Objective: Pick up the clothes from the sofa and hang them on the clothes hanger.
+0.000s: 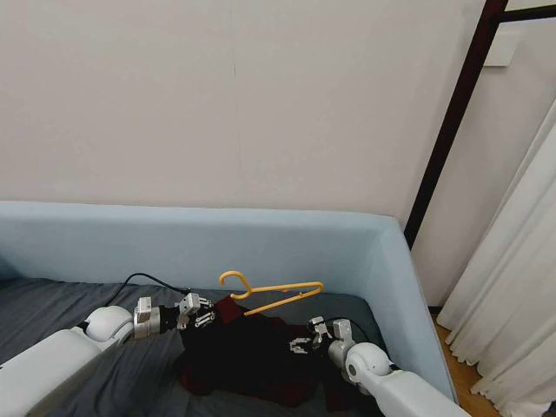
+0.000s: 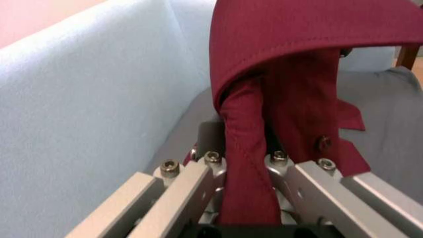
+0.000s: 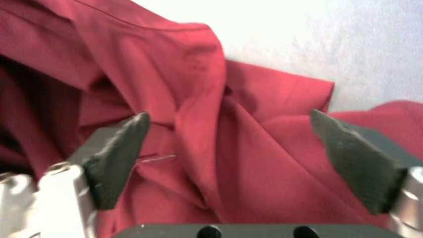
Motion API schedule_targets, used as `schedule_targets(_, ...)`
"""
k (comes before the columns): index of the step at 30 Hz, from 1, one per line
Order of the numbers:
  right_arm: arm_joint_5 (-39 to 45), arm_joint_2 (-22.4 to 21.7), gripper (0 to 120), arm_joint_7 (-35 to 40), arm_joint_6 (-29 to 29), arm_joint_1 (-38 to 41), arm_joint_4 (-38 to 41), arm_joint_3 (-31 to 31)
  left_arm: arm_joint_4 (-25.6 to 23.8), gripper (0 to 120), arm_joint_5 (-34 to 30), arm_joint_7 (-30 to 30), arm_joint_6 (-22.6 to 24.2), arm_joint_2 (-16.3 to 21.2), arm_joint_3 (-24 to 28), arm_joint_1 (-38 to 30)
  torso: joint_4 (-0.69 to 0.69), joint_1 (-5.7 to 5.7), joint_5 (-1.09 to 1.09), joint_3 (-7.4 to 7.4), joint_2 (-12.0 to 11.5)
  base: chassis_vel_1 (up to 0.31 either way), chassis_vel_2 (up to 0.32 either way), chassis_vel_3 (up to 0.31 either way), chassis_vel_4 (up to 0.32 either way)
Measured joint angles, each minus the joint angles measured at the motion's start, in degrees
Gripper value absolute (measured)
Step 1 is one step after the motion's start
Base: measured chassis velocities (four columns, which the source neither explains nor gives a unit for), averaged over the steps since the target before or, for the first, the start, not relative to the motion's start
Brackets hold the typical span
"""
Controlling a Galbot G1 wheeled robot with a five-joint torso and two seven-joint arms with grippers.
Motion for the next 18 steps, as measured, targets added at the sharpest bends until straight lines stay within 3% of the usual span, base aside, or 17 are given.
schedule_targets(4, -0.26, 1.24, 77, -0.52, -0.3, 0.33, -2.68, 0.59, -0.03, 1, -0.09, 0.07, -0.01, 0.15, 0.0, 0.06, 0.0, 0.0, 0.01, 0.0, 0.0, 0.0, 0.0, 0.0, 0.0)
schedule_targets(7, 0.46, 2.56, 62, -0.73, -1.14, 0.55, -4.5, 1.79, -0.22, 1, -1.76, 0.4, -0.12, 0.23, 0.0, 0.44, 0.01, 0.0, 0.01, 0.0, 0.0, 0.0, 0.0, 0.0, 0.0)
schedule_targets(18, 0.09, 2.04, 23, -2.66, -1.99, -0.64, -2.55, 1.38, 0.65, 1, -1.6, 1.1, -0.24, -0.51, 0.25, 0.19, 0.0, 0.0, 0.01, -0.01, 0.0, 0.0, 0.0, 0.0, 0.0)
